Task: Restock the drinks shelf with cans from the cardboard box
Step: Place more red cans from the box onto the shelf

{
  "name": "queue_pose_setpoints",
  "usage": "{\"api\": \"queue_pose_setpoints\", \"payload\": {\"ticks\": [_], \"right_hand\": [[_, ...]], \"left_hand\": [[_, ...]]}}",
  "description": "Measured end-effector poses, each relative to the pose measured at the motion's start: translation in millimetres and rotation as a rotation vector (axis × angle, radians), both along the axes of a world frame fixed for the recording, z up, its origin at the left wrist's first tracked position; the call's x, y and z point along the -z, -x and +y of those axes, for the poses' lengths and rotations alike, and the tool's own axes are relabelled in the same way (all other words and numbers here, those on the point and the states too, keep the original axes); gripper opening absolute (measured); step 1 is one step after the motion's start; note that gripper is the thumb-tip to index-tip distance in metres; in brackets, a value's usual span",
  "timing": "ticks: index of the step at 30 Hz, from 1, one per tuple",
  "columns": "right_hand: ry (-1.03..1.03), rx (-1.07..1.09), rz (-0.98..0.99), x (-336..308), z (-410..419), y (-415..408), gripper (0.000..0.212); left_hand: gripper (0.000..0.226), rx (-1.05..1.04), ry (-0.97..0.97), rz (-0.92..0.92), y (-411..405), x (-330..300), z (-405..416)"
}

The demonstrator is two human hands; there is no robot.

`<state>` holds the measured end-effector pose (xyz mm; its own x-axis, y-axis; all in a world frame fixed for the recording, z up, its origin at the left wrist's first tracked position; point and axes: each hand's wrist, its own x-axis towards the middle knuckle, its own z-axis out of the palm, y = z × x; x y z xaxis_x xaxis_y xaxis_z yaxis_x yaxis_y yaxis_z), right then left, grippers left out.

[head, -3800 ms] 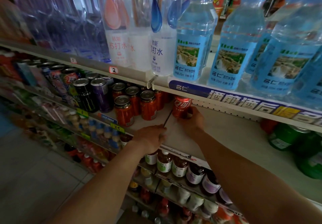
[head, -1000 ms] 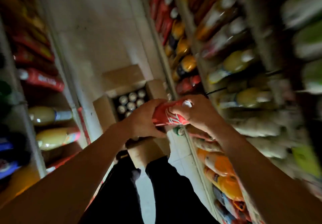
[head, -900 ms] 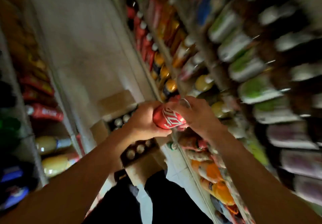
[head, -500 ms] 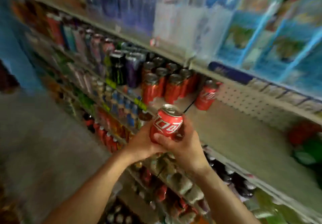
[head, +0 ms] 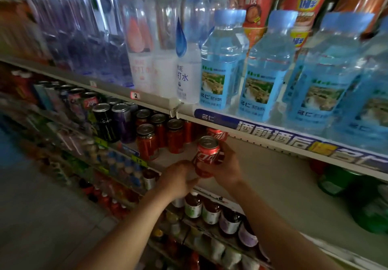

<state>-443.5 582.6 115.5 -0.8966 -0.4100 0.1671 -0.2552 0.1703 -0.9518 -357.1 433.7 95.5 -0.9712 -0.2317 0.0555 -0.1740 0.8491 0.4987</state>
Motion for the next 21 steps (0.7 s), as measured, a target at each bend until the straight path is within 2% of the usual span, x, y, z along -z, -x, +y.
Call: {"api": "queue_pose_setpoints", "payload": {"ticks": [3,7,14,21], "right_hand": [[0.013,0.043,-0.048,6.6,-5.5,7.7,0.083],[0.025,0.076,-0.074,15.8,-8.5,14.8,0.077],[-0.222,0.067,-0.071,36.6,-4.3,20.8,0.082],[-0.25,0.122,-0.023,31.0,-10.7,22.1,0.081]], "left_hand": [[0.034,-0.036,0.025,-0.083,2.8,-1.0,-6.4],[0.028,-0.055,0.131,-0.142,10.1,-7.1,-6.7],[0.026,-0.035,0.196,-0.158,15.7,-6.3,-7.2],[0.03,-0.028,0.185,-0.155,13.5,-5.3,-8.2]]}}
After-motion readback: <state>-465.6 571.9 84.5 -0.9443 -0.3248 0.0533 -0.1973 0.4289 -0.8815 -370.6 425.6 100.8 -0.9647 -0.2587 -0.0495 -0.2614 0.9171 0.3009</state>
